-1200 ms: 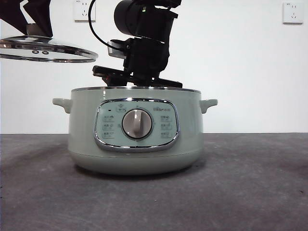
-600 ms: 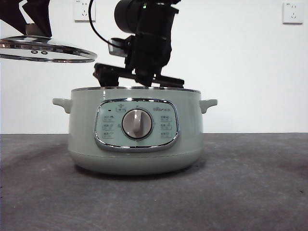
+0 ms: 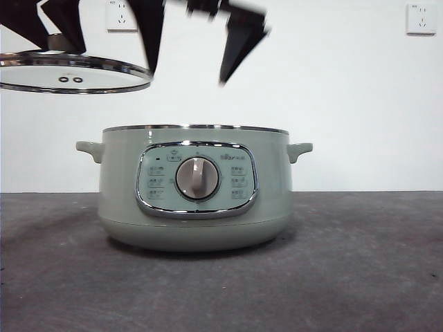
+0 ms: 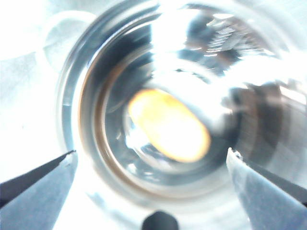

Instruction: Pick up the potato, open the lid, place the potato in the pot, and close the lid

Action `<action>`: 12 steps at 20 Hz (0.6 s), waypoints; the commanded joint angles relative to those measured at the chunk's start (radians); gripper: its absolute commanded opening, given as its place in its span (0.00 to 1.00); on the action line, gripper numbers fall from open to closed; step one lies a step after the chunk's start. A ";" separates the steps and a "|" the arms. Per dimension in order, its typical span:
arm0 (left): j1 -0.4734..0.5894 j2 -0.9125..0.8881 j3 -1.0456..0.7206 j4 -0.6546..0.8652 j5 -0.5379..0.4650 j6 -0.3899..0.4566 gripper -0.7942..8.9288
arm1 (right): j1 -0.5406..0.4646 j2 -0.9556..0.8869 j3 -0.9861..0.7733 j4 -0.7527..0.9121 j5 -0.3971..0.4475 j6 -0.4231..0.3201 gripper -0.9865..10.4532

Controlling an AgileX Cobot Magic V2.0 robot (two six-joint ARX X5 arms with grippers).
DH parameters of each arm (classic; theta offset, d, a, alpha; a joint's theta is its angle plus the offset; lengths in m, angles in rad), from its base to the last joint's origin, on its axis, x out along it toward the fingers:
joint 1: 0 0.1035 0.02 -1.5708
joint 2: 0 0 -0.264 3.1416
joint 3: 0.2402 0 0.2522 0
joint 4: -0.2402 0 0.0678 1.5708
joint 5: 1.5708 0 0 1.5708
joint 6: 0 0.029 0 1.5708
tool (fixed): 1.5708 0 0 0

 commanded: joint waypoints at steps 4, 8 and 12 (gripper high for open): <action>-0.081 -0.005 0.013 0.025 0.011 -0.008 0.07 | 0.006 -0.179 -0.001 -0.119 0.045 -0.027 0.59; -0.168 0.012 0.013 0.014 0.011 -0.008 0.07 | 0.006 -0.332 -0.041 -0.119 0.038 -0.030 0.59; -0.265 0.045 0.013 0.013 0.011 -0.008 0.07 | 0.006 -0.476 -0.156 -0.120 0.037 -0.012 0.60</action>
